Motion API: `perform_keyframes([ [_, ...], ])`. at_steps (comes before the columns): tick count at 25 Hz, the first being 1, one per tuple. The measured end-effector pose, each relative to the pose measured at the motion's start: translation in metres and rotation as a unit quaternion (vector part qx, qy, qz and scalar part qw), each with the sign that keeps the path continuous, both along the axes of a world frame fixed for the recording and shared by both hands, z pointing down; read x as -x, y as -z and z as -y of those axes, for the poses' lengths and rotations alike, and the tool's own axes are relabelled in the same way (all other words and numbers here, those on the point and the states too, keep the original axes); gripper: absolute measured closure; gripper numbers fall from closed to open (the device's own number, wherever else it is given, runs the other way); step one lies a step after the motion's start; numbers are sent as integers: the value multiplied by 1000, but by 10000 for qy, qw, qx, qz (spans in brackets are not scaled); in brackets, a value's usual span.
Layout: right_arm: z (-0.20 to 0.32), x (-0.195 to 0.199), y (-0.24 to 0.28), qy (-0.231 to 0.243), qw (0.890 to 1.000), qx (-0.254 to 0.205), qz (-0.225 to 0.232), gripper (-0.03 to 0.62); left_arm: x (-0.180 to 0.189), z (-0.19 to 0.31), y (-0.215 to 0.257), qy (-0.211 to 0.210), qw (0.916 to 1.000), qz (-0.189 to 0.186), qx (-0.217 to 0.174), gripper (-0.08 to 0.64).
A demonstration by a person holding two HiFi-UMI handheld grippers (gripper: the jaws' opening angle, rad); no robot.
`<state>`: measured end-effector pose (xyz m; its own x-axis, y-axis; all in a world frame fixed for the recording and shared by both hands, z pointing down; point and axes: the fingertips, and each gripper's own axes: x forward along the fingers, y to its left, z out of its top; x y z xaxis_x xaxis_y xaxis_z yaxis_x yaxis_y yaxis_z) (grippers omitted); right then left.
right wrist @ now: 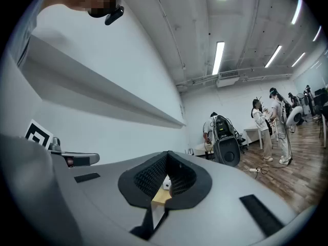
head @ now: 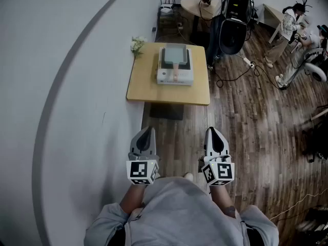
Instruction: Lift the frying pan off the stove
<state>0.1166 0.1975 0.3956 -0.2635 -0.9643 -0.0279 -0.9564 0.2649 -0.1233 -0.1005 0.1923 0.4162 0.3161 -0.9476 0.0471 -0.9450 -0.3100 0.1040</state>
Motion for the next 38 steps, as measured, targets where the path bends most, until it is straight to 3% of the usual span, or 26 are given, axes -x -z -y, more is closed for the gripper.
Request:
perform_keyframes([
  [19, -7, -25, -5, 230, 9997, -51, 85, 594, -32, -11, 4, 134, 9998, 153, -29, 558],
  [28, -13, -52, -12, 444, 9980, -184, -416, 594, -70, -28, -5, 376, 9991, 83, 159, 558],
  [38, 21, -62, -29, 418, 9984, 22, -383, 594, -62, 8, -3, 546, 9982, 240, 76, 558],
])
